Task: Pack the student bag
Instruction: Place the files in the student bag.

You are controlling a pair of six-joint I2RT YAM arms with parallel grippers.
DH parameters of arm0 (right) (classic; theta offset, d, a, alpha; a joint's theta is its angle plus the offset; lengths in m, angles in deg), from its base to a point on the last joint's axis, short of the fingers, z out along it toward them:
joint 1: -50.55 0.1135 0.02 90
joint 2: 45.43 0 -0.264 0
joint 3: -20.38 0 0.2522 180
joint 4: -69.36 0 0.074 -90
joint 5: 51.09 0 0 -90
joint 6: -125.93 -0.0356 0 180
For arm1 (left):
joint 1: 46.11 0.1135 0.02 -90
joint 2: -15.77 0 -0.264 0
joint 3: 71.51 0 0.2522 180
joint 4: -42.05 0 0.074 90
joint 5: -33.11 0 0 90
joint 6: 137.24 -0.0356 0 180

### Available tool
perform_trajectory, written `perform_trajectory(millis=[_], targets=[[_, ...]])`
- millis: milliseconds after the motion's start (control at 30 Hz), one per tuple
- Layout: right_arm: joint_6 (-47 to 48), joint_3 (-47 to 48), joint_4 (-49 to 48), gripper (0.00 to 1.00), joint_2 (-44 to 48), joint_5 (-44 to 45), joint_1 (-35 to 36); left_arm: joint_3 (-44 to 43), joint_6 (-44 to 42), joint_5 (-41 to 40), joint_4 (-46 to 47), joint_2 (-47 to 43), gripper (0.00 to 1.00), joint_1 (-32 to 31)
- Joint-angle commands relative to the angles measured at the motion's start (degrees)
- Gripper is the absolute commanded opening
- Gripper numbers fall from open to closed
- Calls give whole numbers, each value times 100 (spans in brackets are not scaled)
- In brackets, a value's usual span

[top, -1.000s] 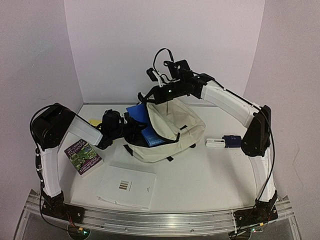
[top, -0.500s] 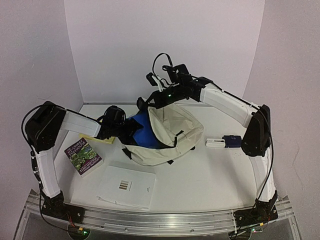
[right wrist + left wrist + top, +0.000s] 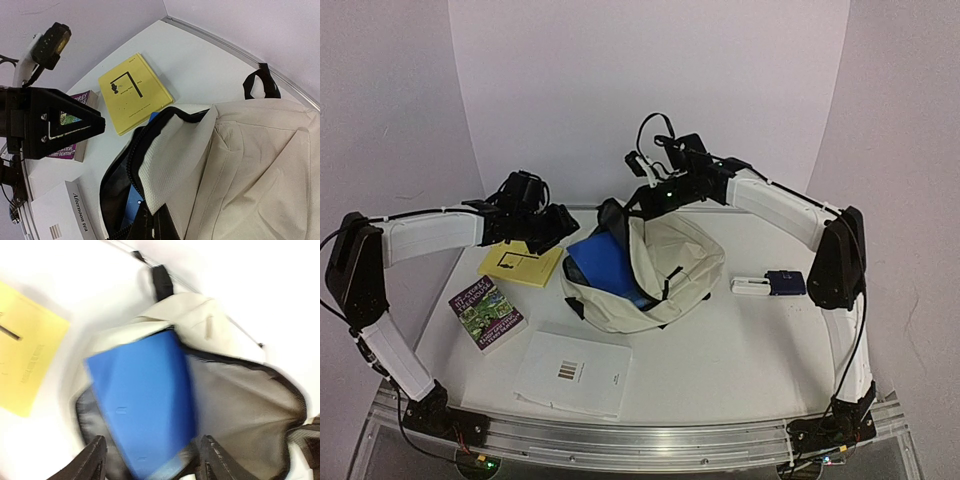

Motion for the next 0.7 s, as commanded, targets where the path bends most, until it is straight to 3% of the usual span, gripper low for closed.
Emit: perform_trajectory(millis=[0, 200, 533, 667], targets=[[65, 96, -258, 0, 472, -5, 28, 503, -472, 13, -265, -166, 59, 383], [48, 138, -258, 0, 596, -39, 29, 508, -991, 680, -102, 345, 49, 734], [-52, 181, -249, 0, 674, -136, 28, -80, -1570, 1070, 105, 1255, 50, 734], [-53, 147, -246, 0, 701, -170, 28, -149, -1568, 1048, 314, 1455, 44, 734]])
